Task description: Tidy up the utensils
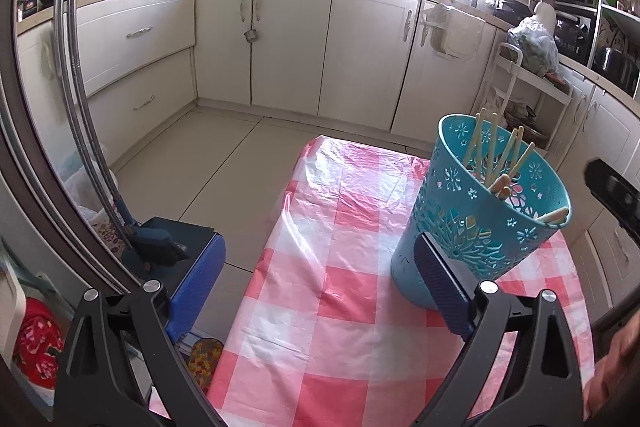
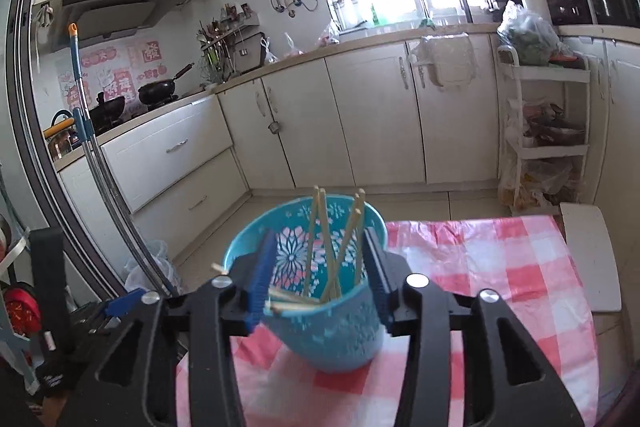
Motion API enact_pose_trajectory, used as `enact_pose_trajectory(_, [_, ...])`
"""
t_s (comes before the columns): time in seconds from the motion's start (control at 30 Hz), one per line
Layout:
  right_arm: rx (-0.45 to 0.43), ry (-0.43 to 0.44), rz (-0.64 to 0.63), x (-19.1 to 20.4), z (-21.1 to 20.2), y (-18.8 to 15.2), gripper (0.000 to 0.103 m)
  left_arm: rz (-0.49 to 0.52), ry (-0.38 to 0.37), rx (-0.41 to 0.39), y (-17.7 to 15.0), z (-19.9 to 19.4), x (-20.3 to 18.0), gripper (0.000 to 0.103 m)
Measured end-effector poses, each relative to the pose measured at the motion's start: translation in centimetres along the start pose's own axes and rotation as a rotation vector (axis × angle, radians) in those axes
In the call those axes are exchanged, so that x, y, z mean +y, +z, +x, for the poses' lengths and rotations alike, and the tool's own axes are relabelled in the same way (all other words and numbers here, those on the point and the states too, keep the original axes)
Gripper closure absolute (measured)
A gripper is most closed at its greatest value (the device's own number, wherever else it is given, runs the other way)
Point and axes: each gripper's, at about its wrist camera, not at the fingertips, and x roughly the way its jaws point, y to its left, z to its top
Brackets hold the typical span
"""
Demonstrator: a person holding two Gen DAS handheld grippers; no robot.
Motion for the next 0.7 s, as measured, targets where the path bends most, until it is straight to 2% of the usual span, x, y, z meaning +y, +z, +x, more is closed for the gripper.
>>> enact_pose_trajectory(0.07, [0.051, -0.042, 0.033, -0.6, -1.5, -1.2, 0.015, 0.026, 0.008, -0.003, 0.0, -1.1, -0.3, 0.011])
enact_pose_trajectory(0.13, [0.104, -0.079, 0.066, -1.3, -3.2, -2.5, 0.011, 0.046, 0.028, -0.025, 0.1, -3.1, -0.7, 0.007])
enact_pose_trajectory(0.33, [0.193, -0.154, 0.135, -1.7, -7.1, -4.4, 0.008, 0.124, 0.032, -0.064, -1.2, -10.2, -2.7, 0.007])
enact_pose_trajectory(0.57, [0.154, -0.122, 0.099, 1.6, -11.7, -4.5, 0.007, 0.210, 0.045, -0.095, -3.0, -17.8, -4.2, 0.007])
enact_pose_trajectory(0.7, [0.151, -0.109, 0.083, 2.9, -14.4, -4.9, 0.007, 0.227, 0.017, -0.067, -4.1, -21.0, -4.2, 0.007])
